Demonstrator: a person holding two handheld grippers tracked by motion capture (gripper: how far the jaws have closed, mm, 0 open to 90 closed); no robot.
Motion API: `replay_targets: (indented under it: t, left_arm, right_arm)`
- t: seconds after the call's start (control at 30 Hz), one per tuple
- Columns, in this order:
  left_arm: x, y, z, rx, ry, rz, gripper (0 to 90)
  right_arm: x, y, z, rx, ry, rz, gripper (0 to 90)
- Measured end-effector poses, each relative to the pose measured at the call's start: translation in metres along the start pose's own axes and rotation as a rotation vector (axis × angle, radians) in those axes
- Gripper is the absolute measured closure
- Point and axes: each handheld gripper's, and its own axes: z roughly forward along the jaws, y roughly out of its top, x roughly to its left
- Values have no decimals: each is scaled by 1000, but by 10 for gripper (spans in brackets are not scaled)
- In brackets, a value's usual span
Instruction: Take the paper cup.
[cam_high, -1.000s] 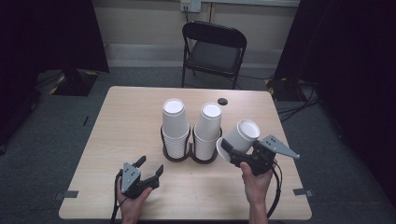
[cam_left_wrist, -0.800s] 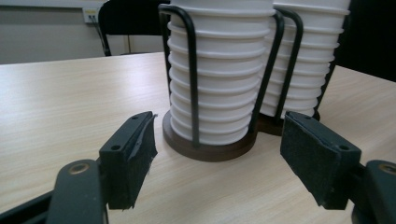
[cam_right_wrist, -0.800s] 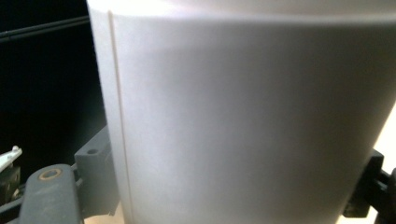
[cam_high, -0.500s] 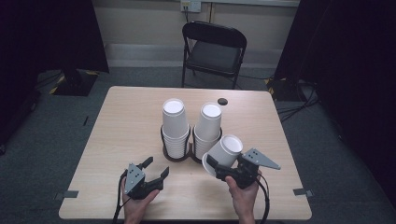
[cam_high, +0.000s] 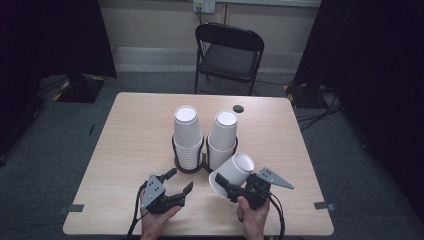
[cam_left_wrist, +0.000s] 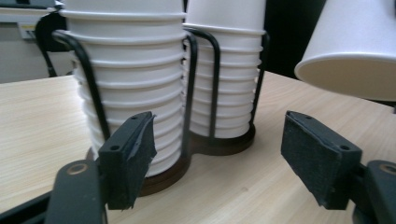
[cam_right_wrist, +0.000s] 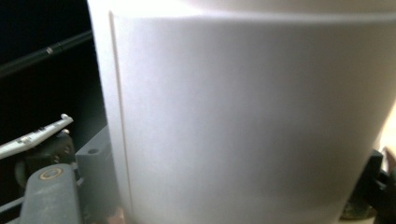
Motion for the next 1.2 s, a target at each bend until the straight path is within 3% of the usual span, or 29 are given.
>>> replay_targets:
  t: [0.2,0.3,0.43,0.63,0.83,0.93,1.2]
  left_arm:
    - [-7,0,4,-11,-58,-1,295]
    - [-8,1,6,-5,-77,11,318]
    - [-8,0,8,-27,-109,2,324]
    - [-11,1,13,-43,-160,5,334]
    - [-15,0,17,-81,-190,7,424]
    - [-18,0,20,-120,-196,11,496]
    - [-20,-4,26,-115,-179,34,577]
  right_arm:
    - [3,-11,6,24,45,53,162]
    - [0,-17,9,9,78,127,162]
    - [-2,-21,9,8,101,177,162]
    - [-4,-27,12,9,156,292,162]
    - [-4,-31,15,9,170,319,162]
    - [-4,-35,18,20,187,356,162]
    - [-1,-41,25,64,211,388,161]
